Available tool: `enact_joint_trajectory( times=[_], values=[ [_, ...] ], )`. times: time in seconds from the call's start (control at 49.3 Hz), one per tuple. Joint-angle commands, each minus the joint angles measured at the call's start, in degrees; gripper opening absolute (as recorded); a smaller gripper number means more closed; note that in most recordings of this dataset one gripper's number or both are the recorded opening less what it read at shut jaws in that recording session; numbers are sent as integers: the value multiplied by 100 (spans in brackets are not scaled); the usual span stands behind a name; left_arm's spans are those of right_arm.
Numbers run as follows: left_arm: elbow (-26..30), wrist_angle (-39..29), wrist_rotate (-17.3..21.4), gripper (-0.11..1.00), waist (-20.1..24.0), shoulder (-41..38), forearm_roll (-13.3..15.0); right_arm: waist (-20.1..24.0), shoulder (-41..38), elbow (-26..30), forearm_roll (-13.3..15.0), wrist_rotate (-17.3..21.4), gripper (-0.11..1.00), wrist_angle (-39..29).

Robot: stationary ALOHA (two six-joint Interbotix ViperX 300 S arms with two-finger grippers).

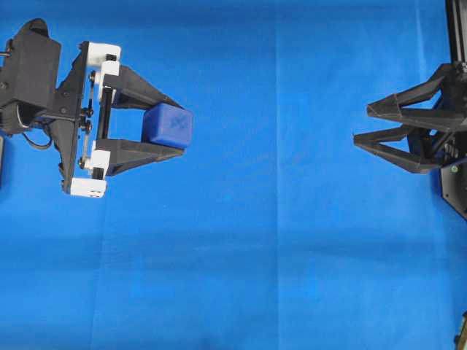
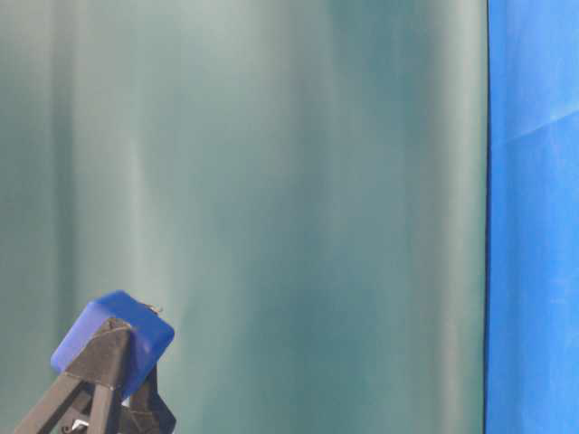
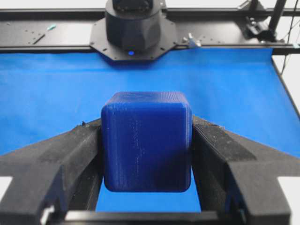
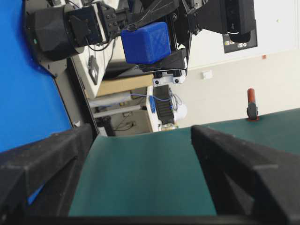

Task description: Handover the blue block to the right arm after grasping it with the left arm, then place it in the designated position.

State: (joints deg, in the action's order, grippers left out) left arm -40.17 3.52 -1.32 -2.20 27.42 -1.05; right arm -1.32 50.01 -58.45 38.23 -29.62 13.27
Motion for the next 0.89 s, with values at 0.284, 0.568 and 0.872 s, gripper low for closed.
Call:
enact_joint_trajectory(
  times=[0.284, 0.568, 0.872],
  values=[
    [79, 44, 0, 46, 18, 211, 9, 9, -18, 158, -9, 9, 96, 53],
    [79, 35, 0, 46, 9, 202, 9, 9, -18, 158, -9, 9, 96, 53],
    [79, 26, 0, 46, 9, 202, 9, 18, -185, 202, 0, 9, 96, 62]
  ],
)
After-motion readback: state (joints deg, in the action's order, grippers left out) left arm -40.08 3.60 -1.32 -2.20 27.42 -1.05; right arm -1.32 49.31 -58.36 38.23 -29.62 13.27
